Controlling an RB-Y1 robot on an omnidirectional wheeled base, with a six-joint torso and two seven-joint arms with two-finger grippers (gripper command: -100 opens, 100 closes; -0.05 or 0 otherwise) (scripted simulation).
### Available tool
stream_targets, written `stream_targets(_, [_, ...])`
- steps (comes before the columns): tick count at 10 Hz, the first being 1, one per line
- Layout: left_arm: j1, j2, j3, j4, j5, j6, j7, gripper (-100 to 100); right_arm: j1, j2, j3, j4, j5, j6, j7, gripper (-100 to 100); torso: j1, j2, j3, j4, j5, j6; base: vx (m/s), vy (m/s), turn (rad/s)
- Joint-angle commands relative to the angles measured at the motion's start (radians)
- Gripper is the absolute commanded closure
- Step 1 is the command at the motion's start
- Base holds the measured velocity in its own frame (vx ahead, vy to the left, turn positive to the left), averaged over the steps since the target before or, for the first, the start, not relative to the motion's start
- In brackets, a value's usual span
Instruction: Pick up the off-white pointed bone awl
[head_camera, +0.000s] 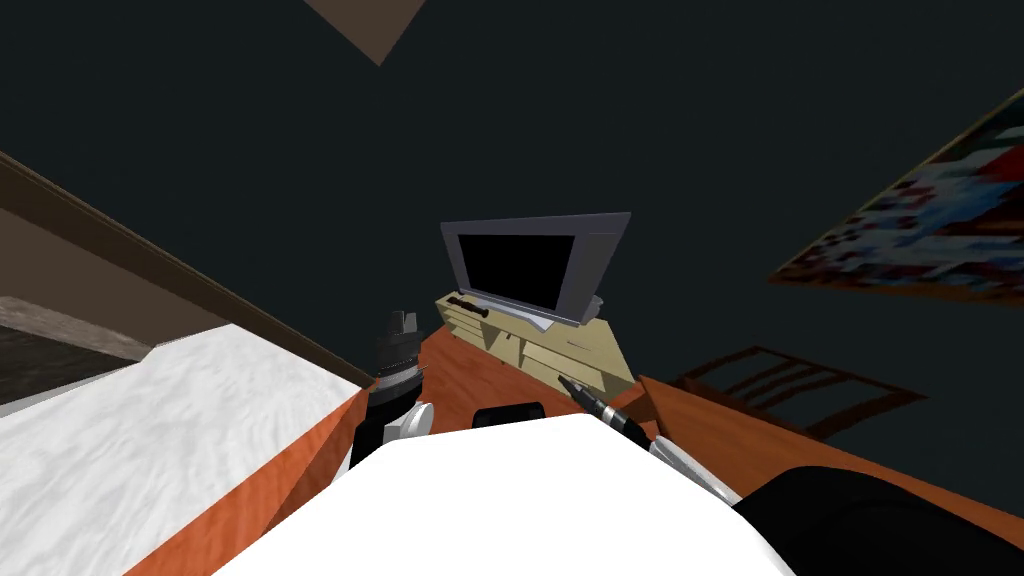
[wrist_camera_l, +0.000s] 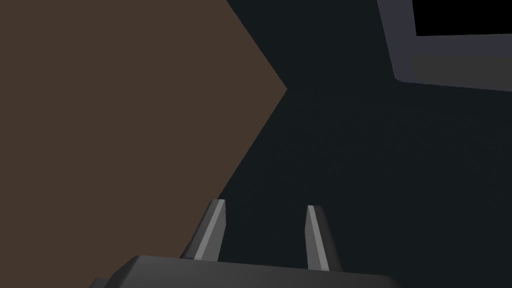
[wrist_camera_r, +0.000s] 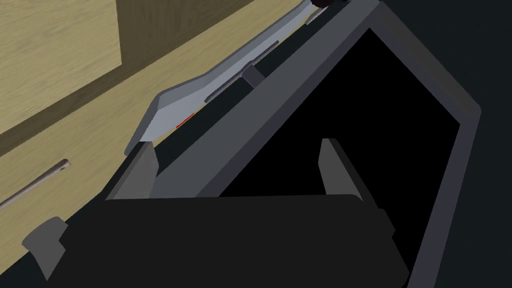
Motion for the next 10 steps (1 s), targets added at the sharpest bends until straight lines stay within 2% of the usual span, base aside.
stream_targets(1, [0.000, 0.000, 0.000, 0.000, 0.000, 0.000, 0.000, 0, 0.014, -0.047, 0.039, 0.050, 0.050, 0.010, -0.009, -100, 0.000, 0.000, 0.000, 0.000, 0.000, 0.000, 0.053, -0.020, 0.394])
stream_targets(2, [0.000, 0.000, 0.000, 0.000, 0.000, 0.000, 0.000, 0, 0.014, -0.047, 0.039, 0.063, 0.063, 0.010, -0.009, -100, -0.001, -0.001, -0.001, 0.000, 0.000, 0.000, 0.056, -0.023, 0.159])
stream_targets(3, [0.000, 0.000, 0.000, 0.000, 0.000, 0.000, 0.000, 0, 0.016, -0.077, 0.066, 0.110, 0.100, 0.014, -0.014, -100, -0.001, -0.001, -0.001, 0.000, 0.000, 0.001, 0.058, -0.006, 0.333])
stream_targets(4, [0.000, 0.000, 0.000, 0.000, 0.000, 0.000, 0.000, 0, 0.016, -0.077, 0.066, 0.110, 0.105, 0.014, -0.014, -100, 0.000, -0.001, -0.001, 0.000, 0.000, 0.000, 0.040, -0.019, 0.154])
stream_targets(5, [0.000, 0.000, 0.000, 0.000, 0.000, 0.000, 0.000, 0, 0.017, -0.106, 0.093, 0.148, 0.145, 0.019, -0.020, -100, 0.000, -0.001, 0.000, 0.000, 0.000, 0.001, 0.040, -0.017, 0.287])
stream_targets(6, [0.000, 0.000, 0.000, 0.000, 0.000, 0.000, 0.000, 0, 0.017, -0.106, 0.093, 0.157, 0.146, 0.019, -0.020, -100, 0.000, -0.001, 0.000, 0.000, 0.000, 0.000, 0.035, -0.020, 0.170])
stream_targets(7, [0.000, 0.000, 0.000, 0.000, 0.000, 0.000, 0.000, 0, 0.019, -0.134, 0.119, 0.196, 0.186, 0.023, -0.025, -100, 0.000, 0.000, 0.000, 0.000, 0.000, 0.001, 0.042, -0.021, 0.260])
stream_targets(8, [0.000, 0.000, 0.000, 0.000, 0.000, 0.000, 0.000, 0, 0.019, -0.134, 0.119, 0.204, 0.186, 0.023, -0.025, -100, 0.000, -0.001, 0.000, 0.000, 0.000, 0.001, 0.036, -0.025, 0.162])
stream_targets(10, [0.000, 0.000, 0.000, 0.000, 0.000, 0.000, 0.000, 0, 0.021, -0.190, 0.170, 0.276, 0.255, 0.031, -0.036, -100, 0.000, 0.000, 0.000, 0.000, 0.000, 0.001, 0.046, -0.025, 0.390])
